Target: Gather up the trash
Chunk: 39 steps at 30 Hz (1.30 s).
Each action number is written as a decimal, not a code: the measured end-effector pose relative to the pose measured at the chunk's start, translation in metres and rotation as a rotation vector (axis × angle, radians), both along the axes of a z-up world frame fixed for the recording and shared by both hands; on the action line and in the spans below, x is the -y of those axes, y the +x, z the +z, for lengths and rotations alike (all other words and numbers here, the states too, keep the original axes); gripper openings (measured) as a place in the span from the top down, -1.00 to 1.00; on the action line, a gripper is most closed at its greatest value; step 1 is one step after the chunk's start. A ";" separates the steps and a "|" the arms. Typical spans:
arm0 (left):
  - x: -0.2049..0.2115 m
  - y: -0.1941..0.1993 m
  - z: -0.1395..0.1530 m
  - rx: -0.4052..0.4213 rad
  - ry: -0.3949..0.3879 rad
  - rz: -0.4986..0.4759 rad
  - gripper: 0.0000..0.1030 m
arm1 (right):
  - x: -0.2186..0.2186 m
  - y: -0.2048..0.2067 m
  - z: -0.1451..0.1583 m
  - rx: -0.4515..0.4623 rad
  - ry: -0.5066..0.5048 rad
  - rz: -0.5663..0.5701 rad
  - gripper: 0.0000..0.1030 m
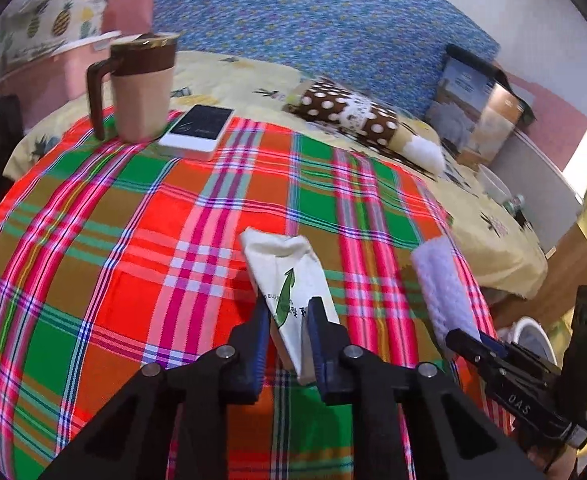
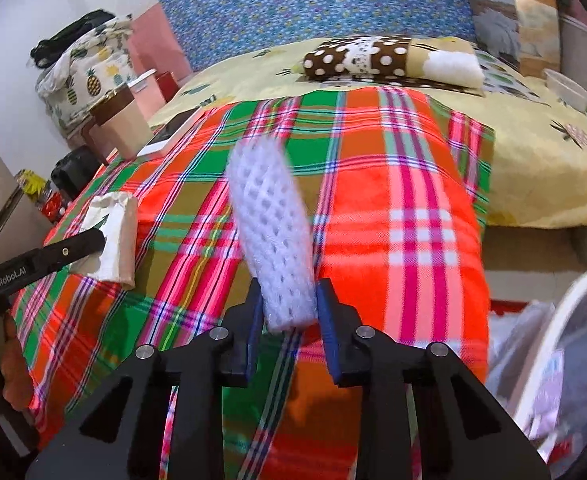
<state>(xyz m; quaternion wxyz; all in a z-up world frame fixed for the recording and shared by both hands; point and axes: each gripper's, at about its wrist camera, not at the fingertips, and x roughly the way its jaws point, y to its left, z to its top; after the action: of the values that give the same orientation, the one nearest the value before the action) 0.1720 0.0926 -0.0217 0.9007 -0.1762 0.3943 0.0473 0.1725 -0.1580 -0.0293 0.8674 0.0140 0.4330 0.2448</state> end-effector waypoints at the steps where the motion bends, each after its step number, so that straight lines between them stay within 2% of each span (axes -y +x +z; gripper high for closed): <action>1: 0.004 -0.002 0.002 0.004 0.009 -0.027 0.67 | 0.002 -0.003 0.001 -0.002 0.001 -0.005 0.45; 4: 0.017 -0.010 0.010 0.013 0.047 -0.103 0.75 | 0.006 -0.015 0.000 -0.013 -0.009 -0.014 0.45; 8: 0.033 -0.019 0.016 0.004 0.095 -0.191 0.76 | 0.013 -0.028 -0.001 -0.033 -0.019 -0.022 0.45; 15: 0.046 -0.032 0.022 -0.010 0.096 -0.245 0.76 | 0.016 -0.035 0.012 -0.022 -0.101 0.006 0.45; 17: 0.047 -0.031 0.021 -0.014 0.093 -0.249 0.76 | 0.014 -0.033 0.014 -0.014 -0.146 0.023 0.45; 20: 0.047 -0.028 0.015 -0.022 0.093 -0.252 0.76 | 0.012 -0.029 0.016 0.007 -0.162 0.037 0.44; 21: 0.046 -0.027 0.013 -0.023 0.093 -0.251 0.74 | 0.013 -0.027 0.016 0.013 -0.154 0.033 0.43; 25: 0.041 -0.029 0.013 0.004 0.101 -0.243 0.30 | 0.014 -0.024 0.016 0.035 -0.116 0.030 0.08; 26: 0.038 -0.029 0.014 0.014 0.103 -0.243 0.26 | 0.014 -0.022 0.015 0.035 -0.108 0.028 0.07; 39: 0.046 -0.018 -0.008 0.008 0.099 -0.287 0.24 | 0.014 -0.014 0.005 0.046 -0.054 -0.051 0.07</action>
<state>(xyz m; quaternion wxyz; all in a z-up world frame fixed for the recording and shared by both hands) 0.1543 0.0467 -0.0300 0.9073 -0.0735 0.4091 -0.0634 0.1584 -0.1718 -0.0240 0.8832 -0.0043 0.4188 0.2112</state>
